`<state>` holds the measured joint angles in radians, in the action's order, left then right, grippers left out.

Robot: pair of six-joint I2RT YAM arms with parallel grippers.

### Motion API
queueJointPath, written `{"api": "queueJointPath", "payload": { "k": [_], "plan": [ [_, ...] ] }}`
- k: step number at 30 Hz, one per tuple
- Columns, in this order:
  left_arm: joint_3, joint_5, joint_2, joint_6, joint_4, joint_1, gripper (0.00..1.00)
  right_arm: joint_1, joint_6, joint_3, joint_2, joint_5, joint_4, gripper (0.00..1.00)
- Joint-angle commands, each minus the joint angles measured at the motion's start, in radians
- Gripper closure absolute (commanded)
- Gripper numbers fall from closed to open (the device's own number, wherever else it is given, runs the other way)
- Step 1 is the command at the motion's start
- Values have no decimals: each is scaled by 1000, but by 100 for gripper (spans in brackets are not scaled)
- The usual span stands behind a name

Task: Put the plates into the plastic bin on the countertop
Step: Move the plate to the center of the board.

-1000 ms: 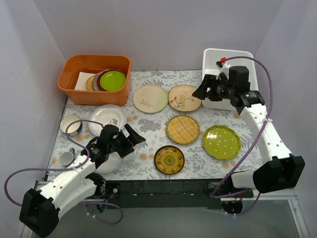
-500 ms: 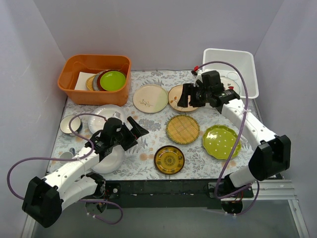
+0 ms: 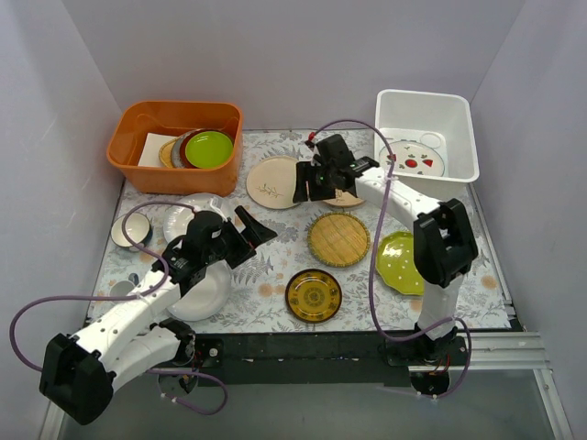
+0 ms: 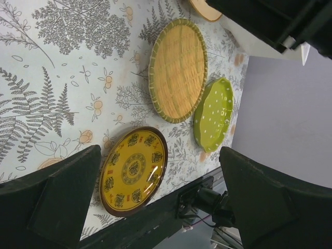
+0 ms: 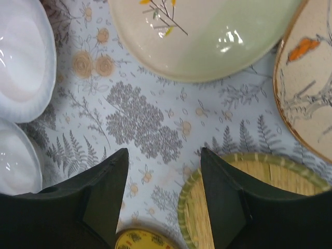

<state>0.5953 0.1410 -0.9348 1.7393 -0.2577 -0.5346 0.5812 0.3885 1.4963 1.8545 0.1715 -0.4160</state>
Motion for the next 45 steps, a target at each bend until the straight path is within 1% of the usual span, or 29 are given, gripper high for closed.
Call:
{"api": "queueJointPath", "payload": {
  "k": [1, 2, 4, 5, 7, 8, 10, 15, 21, 22, 24, 31, 37, 45],
  "plan": [
    [55, -6, 44, -32, -38, -7, 2, 22, -10, 186, 107, -36, -7, 37],
    [61, -7, 56, -34, -55, -7, 2, 23, -5, 208, 130, -33, -7, 41],
    [64, -7, 68, -35, -71, -7, 2, 25, 1, 251, 196, -29, -15, 47],
    [63, -11, 80, -37, -84, -7, 2, 25, 3, 290, 218, -23, -21, 61],
    [63, -12, 96, -35, -98, -7, 2, 25, 10, 333, 284, -3, -38, 78],
    [63, -17, 102, -35, -109, -7, 2, 28, 15, 364, 302, 0, -43, 91],
    [63, -18, 123, -35, -118, -7, 2, 28, 27, 386, 347, 9, -44, 98],
    [72, -26, 162, -40, -164, -7, 2, 35, 36, 449, 429, 0, -50, 99],
    [74, -27, 189, -40, -189, -7, 2, 42, 41, 455, 469, 6, -43, 99],
    [74, -26, 189, -41, -190, -7, 2, 46, 33, 484, 479, -10, -61, 99],
    [78, -29, 189, -43, -195, -7, 2, 51, 24, 487, 489, -17, -69, 99],
    [64, -26, 203, -32, -196, -7, 2, 66, 9, 412, 491, 23, -64, 99],
    [38, -26, 229, -18, -196, -7, 2, 85, -23, 377, 502, 52, -105, 99],
    [11, -24, 251, -4, -198, -7, 2, 138, -59, 314, 468, 94, -149, 99]
  ]
}}
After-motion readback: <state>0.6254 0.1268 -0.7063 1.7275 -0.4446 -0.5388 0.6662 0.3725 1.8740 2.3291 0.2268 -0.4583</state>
